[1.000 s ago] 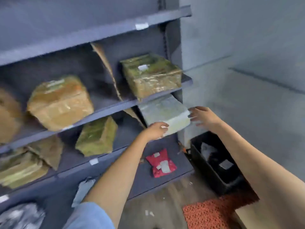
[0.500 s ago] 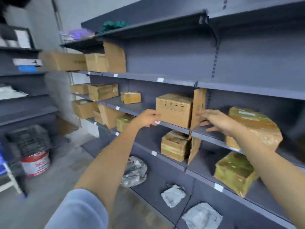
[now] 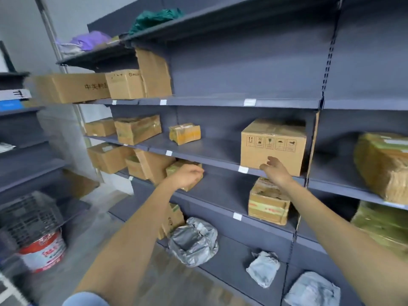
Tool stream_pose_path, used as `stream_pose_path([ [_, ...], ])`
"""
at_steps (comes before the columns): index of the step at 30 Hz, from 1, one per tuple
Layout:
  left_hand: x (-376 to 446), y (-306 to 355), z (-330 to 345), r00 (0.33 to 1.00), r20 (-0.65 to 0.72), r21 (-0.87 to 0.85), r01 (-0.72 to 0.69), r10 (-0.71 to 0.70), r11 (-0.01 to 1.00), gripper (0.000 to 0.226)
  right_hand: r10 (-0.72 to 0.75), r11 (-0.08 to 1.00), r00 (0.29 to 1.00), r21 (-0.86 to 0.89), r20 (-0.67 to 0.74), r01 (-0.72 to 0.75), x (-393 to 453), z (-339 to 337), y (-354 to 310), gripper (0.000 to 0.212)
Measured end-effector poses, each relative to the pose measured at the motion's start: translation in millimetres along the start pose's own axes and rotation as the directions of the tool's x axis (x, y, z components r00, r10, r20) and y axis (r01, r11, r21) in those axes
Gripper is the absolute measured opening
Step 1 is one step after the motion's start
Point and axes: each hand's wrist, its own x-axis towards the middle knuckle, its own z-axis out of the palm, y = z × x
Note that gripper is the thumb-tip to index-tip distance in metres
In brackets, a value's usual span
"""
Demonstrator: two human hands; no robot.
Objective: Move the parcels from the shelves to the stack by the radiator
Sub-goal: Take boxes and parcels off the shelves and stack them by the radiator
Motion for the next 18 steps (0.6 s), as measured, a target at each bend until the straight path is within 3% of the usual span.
stream_pose_path([
  [3,56.7,5.1,25.4,0.998,0.062,-0.034,-0.008,0.011,0.999,0.032,0.034,0.999,0.989,0.005,-0.144,-0.034,31.1,-27.5,12.7,0.062],
  [7,122.6,33.9,58.7,0.986,0.141,-0.052,-0.079,0.086,0.995,0.043,0.046,0.999,0.971,0.002,-0.235,-0.047,69.7,-61.0,25.0,0.062],
  [14,213.6,73.8,85.5,0.994,0.017,-0.234,-0.104,0.111,0.967,0.06,-0.058,0.98,0.963,-0.197,-0.262,0.005,148.7,-96.3,63.5,0.073],
  [18,254.1,82.4,99.5,0.996,0.039,-0.331,-0.06,0.077,0.942,0.059,-0.03,0.947,0.951,-0.314,-0.307,-0.071,134.2,-77.4,22.9,0.057],
])
